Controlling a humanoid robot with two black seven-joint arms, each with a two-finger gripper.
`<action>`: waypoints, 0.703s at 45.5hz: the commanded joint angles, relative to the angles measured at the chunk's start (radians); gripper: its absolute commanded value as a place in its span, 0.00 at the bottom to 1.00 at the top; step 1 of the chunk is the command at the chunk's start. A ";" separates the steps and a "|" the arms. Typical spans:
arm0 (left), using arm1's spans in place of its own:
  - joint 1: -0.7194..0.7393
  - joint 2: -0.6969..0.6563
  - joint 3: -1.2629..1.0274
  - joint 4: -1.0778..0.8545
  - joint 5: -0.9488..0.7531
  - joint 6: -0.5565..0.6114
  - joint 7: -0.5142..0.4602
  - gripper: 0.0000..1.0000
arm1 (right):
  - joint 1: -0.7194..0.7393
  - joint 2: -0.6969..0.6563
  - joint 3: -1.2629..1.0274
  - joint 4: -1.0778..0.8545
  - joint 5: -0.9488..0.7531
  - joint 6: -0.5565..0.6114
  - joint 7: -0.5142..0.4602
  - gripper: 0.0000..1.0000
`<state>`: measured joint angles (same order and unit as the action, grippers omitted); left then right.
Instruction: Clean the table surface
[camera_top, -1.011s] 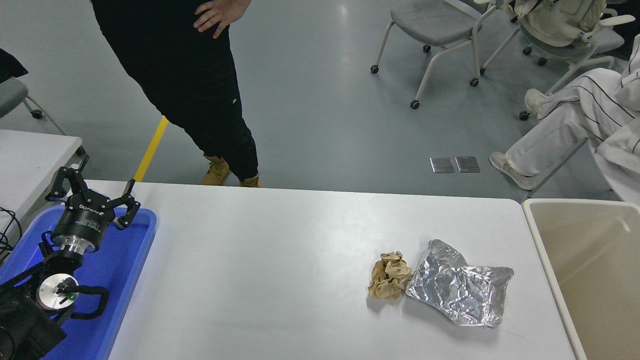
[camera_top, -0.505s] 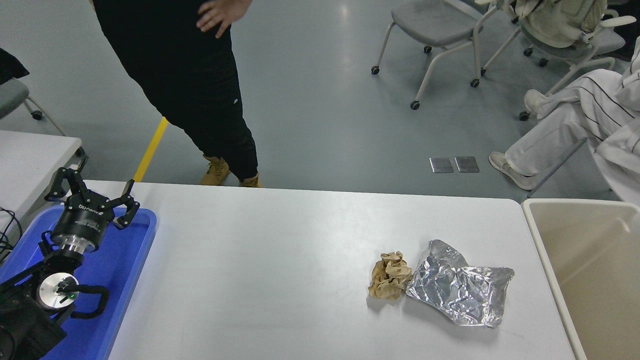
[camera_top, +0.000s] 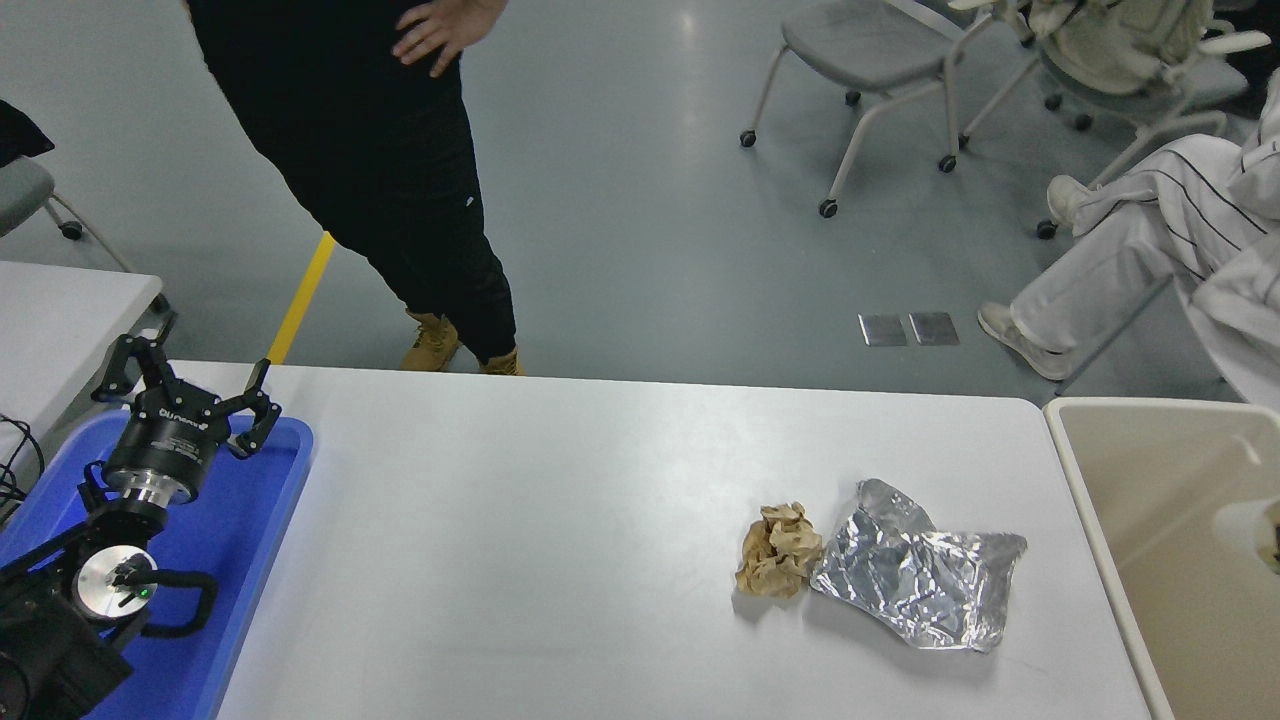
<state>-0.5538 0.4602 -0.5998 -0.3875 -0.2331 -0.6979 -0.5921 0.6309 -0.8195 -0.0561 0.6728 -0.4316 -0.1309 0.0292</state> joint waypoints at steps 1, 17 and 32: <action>0.000 0.000 0.000 0.001 0.000 0.000 0.000 1.00 | -0.043 0.241 -0.001 -0.320 0.060 -0.013 0.000 0.00; 0.000 0.000 0.000 -0.001 0.000 0.000 0.000 1.00 | -0.054 0.526 -0.004 -0.726 0.056 -0.013 0.000 0.00; 0.000 0.000 0.000 -0.001 0.000 0.000 0.000 1.00 | -0.054 0.562 -0.002 -0.731 0.057 -0.039 -0.002 0.00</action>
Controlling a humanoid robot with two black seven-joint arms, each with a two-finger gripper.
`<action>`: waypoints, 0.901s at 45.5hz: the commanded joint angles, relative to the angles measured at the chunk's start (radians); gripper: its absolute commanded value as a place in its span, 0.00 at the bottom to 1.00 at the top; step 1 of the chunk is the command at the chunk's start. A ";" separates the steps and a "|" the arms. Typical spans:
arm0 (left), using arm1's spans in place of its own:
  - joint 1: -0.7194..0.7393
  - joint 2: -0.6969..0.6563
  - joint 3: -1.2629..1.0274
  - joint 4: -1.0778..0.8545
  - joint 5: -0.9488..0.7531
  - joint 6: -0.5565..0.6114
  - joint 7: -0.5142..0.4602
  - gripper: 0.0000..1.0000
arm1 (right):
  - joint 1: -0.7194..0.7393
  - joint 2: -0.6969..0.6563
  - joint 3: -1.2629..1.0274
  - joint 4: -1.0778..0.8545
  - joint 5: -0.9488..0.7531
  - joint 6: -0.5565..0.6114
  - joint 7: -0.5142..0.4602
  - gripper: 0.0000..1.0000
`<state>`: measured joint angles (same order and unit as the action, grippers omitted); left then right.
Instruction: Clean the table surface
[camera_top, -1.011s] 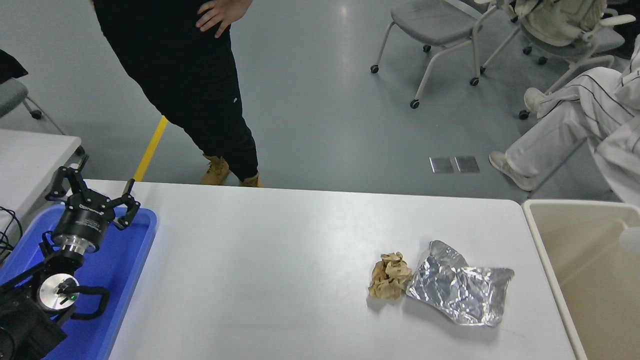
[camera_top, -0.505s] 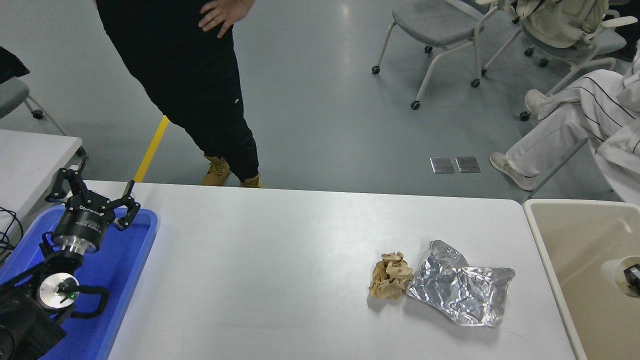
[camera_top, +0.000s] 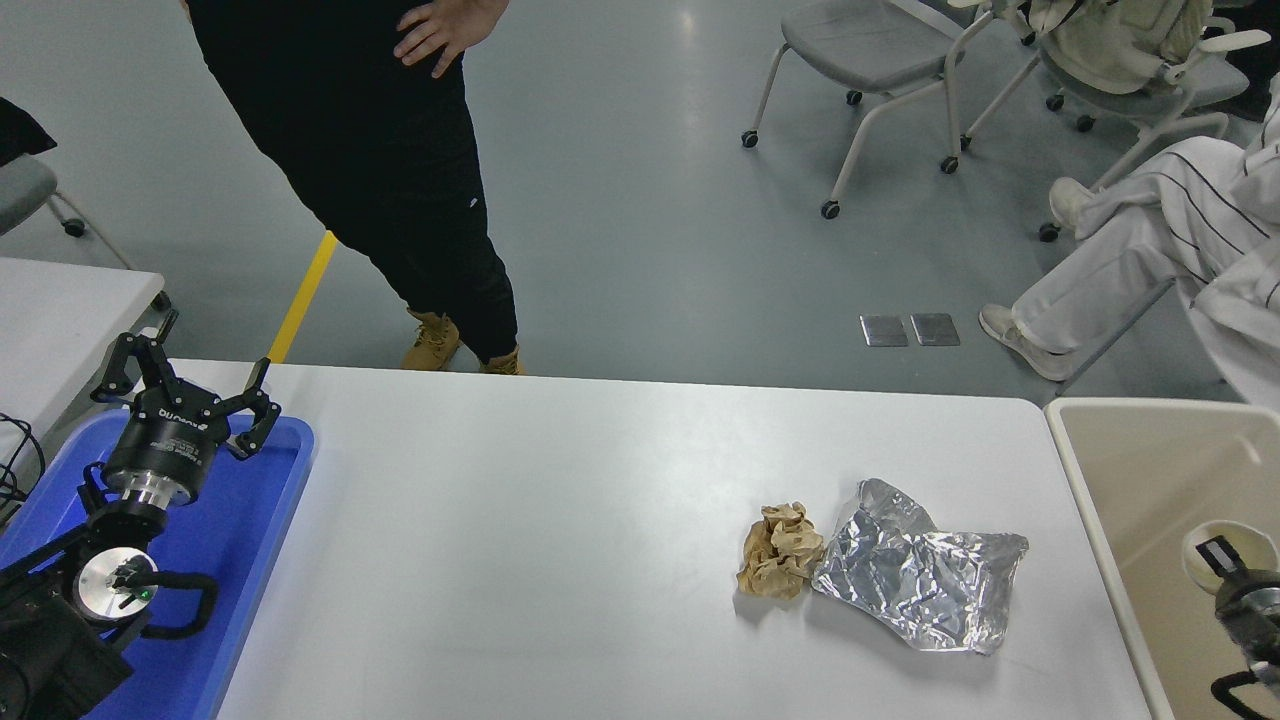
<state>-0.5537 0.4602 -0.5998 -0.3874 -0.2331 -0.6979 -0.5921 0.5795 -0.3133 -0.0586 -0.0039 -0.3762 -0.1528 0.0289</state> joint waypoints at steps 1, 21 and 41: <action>0.000 0.000 0.000 0.001 0.000 0.000 0.000 1.00 | -0.003 0.056 0.000 -0.054 0.002 -0.019 0.000 0.00; 0.000 0.000 0.000 -0.001 0.000 0.000 0.000 1.00 | -0.001 0.049 0.003 -0.064 0.010 -0.030 0.002 1.00; 0.000 0.000 0.000 -0.001 0.000 0.000 0.000 1.00 | 0.036 -0.004 0.013 -0.117 0.011 -0.031 0.014 1.00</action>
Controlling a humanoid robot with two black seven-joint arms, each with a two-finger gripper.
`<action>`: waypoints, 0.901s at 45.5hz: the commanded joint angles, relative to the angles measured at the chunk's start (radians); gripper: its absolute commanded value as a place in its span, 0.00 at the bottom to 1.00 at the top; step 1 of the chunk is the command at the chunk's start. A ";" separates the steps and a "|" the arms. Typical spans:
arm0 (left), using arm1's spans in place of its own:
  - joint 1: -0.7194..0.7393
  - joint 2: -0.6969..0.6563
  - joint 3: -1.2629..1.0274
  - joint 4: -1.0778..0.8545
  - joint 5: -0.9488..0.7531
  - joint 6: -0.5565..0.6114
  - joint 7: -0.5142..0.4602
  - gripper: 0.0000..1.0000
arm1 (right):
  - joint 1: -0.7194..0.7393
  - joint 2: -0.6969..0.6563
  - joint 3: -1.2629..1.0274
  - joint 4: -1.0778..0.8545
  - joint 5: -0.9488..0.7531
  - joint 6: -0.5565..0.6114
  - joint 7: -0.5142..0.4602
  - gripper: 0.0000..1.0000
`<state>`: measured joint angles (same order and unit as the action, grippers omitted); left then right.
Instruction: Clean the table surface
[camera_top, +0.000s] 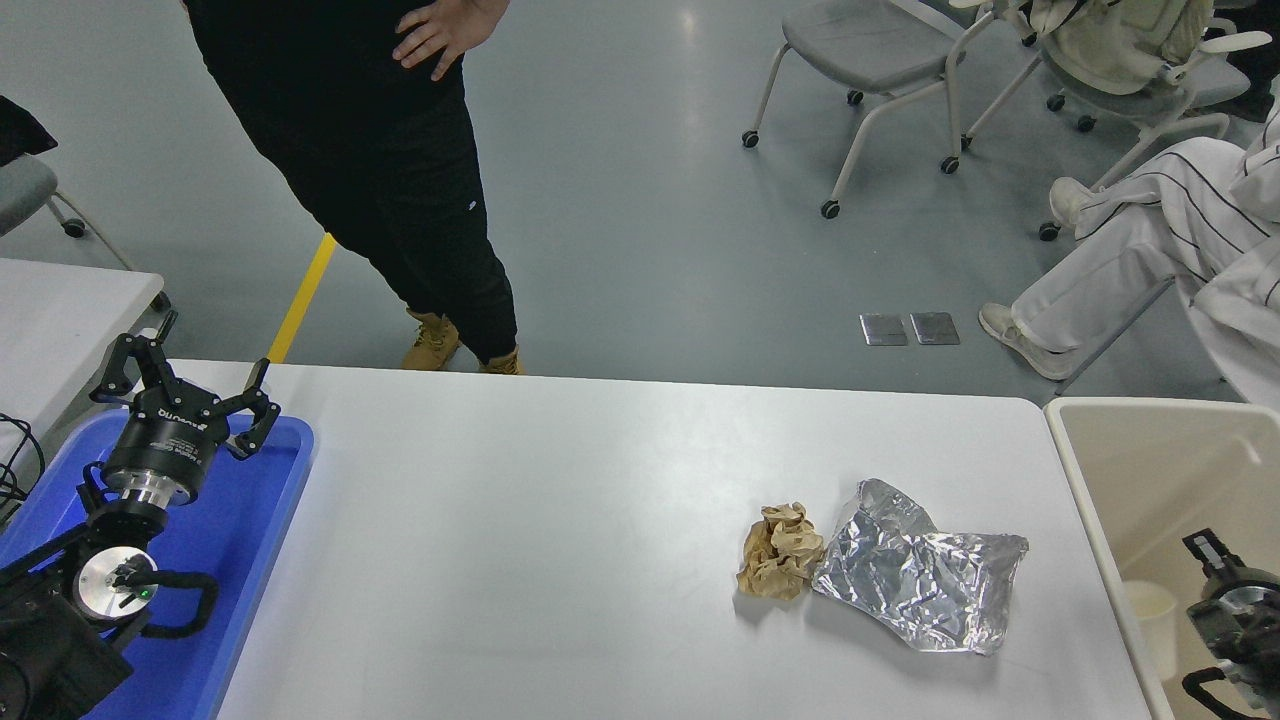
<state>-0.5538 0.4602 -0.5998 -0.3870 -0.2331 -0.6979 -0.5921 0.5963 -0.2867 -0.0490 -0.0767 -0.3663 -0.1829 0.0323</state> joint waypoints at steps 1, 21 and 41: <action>0.000 0.000 0.000 0.000 0.000 0.000 0.000 1.00 | 0.019 -0.034 0.003 -0.046 0.001 -0.003 0.012 1.00; 0.000 0.000 0.000 0.000 0.000 0.000 0.000 1.00 | 0.046 -0.259 0.052 0.199 0.109 0.008 0.132 1.00; 0.000 0.000 0.000 0.000 0.000 0.000 0.000 1.00 | 0.054 -0.609 0.371 0.821 0.109 0.010 0.132 1.00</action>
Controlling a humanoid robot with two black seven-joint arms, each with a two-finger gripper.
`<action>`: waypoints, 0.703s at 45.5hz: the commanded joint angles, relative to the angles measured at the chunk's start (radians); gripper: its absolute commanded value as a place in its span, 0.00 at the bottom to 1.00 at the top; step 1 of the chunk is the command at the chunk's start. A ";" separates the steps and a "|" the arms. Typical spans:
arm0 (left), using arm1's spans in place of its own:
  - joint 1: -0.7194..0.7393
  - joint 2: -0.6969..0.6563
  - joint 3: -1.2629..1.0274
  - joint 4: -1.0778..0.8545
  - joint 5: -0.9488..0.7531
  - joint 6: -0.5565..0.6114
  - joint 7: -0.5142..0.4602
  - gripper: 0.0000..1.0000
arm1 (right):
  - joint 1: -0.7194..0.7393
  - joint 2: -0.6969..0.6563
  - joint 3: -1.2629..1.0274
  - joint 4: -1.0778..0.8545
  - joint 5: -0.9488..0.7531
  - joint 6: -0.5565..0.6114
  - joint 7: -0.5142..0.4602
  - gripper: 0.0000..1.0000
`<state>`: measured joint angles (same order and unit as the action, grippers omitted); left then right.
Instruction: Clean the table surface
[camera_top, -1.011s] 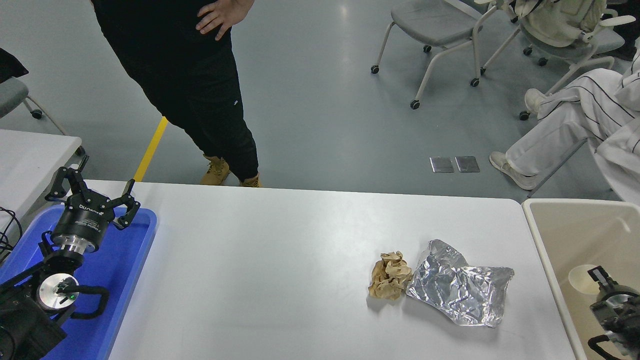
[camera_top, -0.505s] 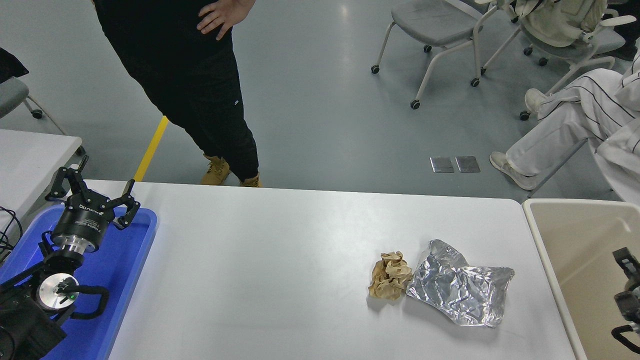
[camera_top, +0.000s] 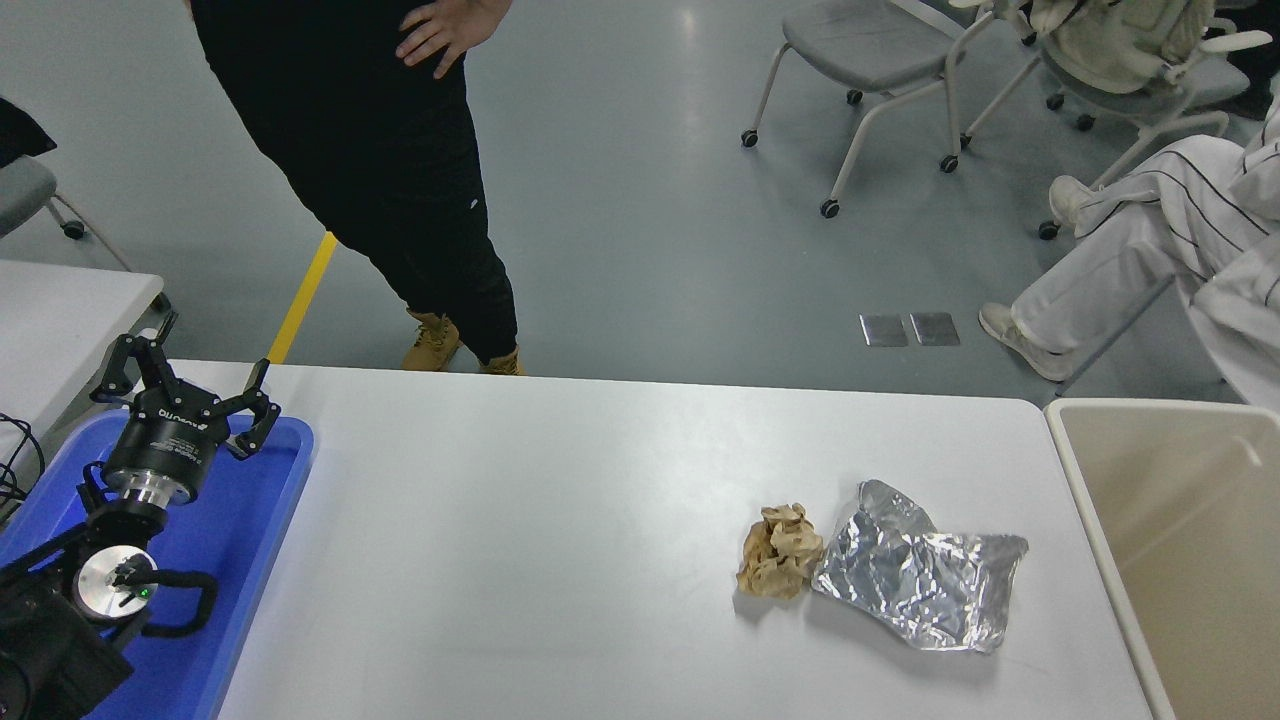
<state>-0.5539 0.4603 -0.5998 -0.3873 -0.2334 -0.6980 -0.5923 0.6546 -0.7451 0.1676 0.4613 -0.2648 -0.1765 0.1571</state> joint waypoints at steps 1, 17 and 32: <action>0.000 0.000 0.000 -0.001 0.000 0.000 0.000 1.00 | -0.006 -0.154 0.161 0.296 0.007 0.005 0.007 1.00; 0.000 0.000 0.000 -0.001 0.000 0.000 0.000 1.00 | -0.130 -0.131 0.455 0.572 0.009 0.005 0.010 1.00; 0.000 0.000 0.000 -0.001 0.000 0.000 0.000 1.00 | -0.274 0.078 0.704 0.651 0.009 0.005 0.028 1.00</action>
<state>-0.5538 0.4602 -0.5998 -0.3874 -0.2332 -0.6980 -0.5921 0.4799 -0.7961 0.6883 1.0413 -0.2564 -0.1721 0.1718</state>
